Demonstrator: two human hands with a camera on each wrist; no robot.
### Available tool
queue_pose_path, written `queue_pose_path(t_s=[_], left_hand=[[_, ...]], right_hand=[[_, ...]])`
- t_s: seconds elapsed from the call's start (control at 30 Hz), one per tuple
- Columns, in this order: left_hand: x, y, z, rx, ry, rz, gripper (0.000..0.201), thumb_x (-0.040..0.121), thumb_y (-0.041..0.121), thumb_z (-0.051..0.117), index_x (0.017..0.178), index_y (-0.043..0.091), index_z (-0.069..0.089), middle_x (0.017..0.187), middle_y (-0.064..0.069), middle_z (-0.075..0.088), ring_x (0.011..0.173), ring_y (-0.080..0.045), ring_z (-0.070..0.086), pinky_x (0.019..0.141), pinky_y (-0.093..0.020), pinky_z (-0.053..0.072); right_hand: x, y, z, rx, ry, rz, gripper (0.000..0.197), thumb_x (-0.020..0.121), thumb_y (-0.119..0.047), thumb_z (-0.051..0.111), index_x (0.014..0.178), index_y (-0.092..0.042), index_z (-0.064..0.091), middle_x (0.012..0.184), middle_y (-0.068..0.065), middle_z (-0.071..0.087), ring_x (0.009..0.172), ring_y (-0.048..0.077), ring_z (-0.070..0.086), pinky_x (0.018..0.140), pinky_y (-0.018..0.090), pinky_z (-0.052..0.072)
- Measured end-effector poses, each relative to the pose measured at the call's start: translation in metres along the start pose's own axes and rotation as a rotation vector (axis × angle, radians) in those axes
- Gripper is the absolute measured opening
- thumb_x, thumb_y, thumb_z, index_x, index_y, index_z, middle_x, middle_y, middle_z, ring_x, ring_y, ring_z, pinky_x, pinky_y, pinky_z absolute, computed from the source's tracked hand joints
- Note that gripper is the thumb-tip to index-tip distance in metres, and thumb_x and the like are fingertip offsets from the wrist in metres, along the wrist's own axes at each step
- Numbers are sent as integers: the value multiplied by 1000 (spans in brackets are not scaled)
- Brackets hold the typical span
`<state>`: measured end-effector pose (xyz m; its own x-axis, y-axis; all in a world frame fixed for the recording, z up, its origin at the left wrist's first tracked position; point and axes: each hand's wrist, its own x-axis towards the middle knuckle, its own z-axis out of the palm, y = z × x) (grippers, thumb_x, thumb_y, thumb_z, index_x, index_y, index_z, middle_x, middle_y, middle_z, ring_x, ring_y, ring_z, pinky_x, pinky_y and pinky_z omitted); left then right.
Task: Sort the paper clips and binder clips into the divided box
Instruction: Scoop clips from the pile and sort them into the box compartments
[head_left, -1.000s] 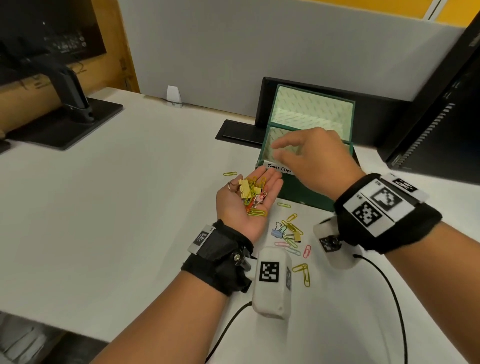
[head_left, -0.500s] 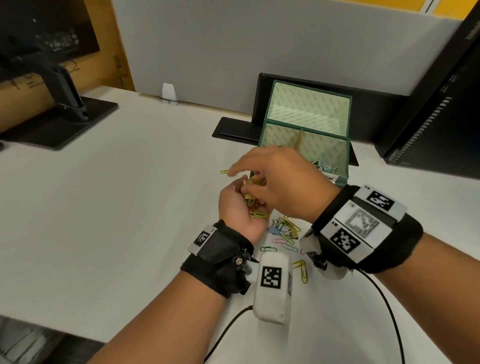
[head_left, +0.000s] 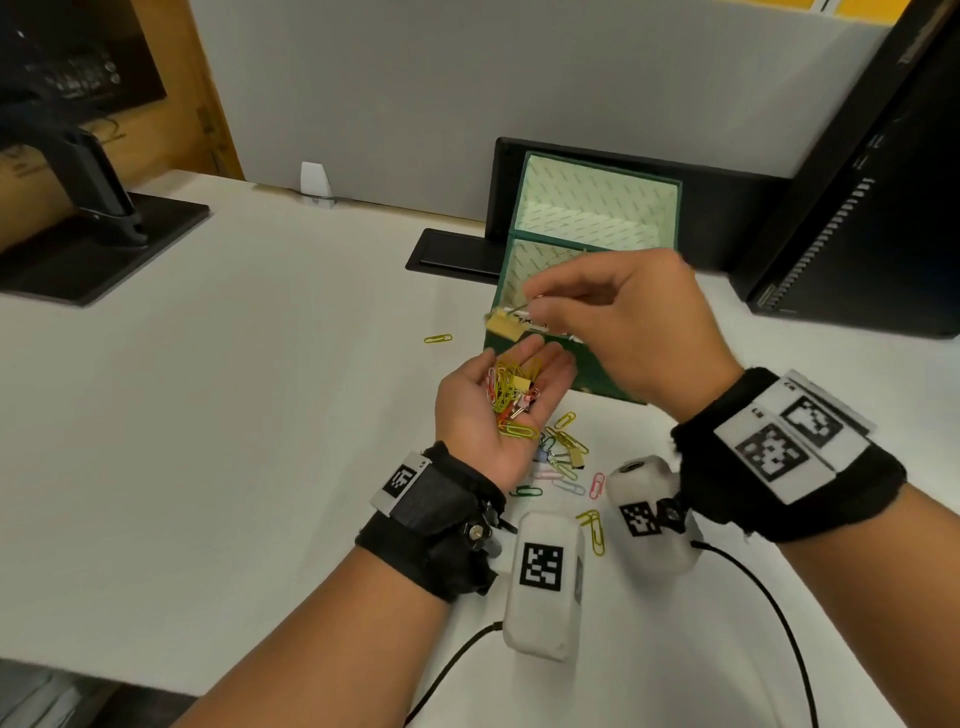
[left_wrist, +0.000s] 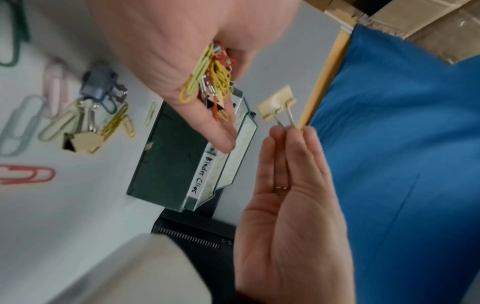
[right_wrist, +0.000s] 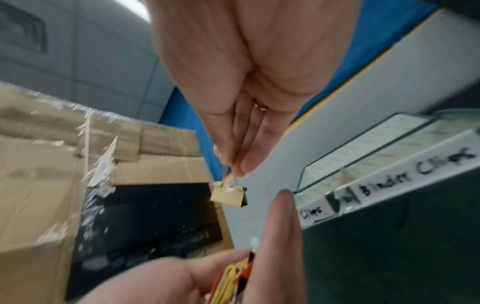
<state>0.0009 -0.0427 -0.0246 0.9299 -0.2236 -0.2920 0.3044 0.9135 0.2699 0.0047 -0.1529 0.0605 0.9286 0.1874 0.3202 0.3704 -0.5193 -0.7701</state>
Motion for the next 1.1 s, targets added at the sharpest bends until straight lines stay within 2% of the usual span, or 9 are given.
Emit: queue_pose_path(t_s=[0.2,0.33,0.53,0.7,0.77,0.83,0.9,0.97,1.1], left_hand=[[-4,-8,0,37,29,-80,43,101,26,36,107,-8,61,95,-24,70,80,-34,72,75,-45,57],[-4,-10,-1,41,22,-84,43,101,26,35,107,-8,62,96,-24,70,80,-34,71,76,-45,57],[-6,-11,-1,96,44,-74,43,102,27,35,107,-7,62,95,-24,71,82,-34,71,76,-42,57],[-6,-13,-4,123,12,-44,47,102,26,30,117,-8,58,108,-25,68,100,-33,67,89,-41,54],[-6,-13,-4,158,-10,-48,51,101,29,27,128,-7,51,120,-24,63,104,-31,66,85,-37,55],[-5,-13,-4,169,-2,-41,49,101,28,27,125,-5,54,111,-22,67,88,-28,70,74,-33,57],[-5,-13,-3,163,-8,-36,46,101,28,28,116,-4,58,91,-18,72,71,-25,71,63,-29,56],[-5,-14,-4,155,12,-28,45,101,27,29,112,-3,59,75,-15,71,56,-23,67,54,-24,53],[-4,-10,-5,142,22,-8,43,100,28,31,106,-1,63,78,-15,71,65,-25,69,66,-33,52]], right_hand=[[-11,28,-44,356,335,185,19,86,-3,68,105,-6,72,91,10,75,87,20,74,84,33,59],[-8,42,-55,202,447,217,20,86,-9,69,106,-9,73,95,4,75,88,15,73,83,34,59],[-16,40,-32,-267,151,177,31,86,-31,71,116,-33,68,117,-15,66,104,3,60,92,26,49],[-28,15,-14,-315,-71,90,5,82,-34,73,83,-30,76,74,-14,71,73,-1,65,67,18,52],[-32,12,-9,-427,-131,106,12,80,-40,73,69,-38,70,60,-18,64,62,0,59,57,20,46],[-34,11,-2,-565,-145,128,17,79,-45,72,63,-43,64,58,-18,60,61,2,56,57,23,43],[-36,12,7,-676,-148,136,8,78,-49,70,73,-42,70,69,-13,65,70,8,60,62,27,49],[-38,16,17,-759,-155,122,17,78,-51,68,86,-37,74,79,-8,67,77,16,62,64,29,51],[-38,21,27,-625,-142,110,13,79,-41,71,85,-30,72,76,-8,60,75,15,58,66,31,48]])
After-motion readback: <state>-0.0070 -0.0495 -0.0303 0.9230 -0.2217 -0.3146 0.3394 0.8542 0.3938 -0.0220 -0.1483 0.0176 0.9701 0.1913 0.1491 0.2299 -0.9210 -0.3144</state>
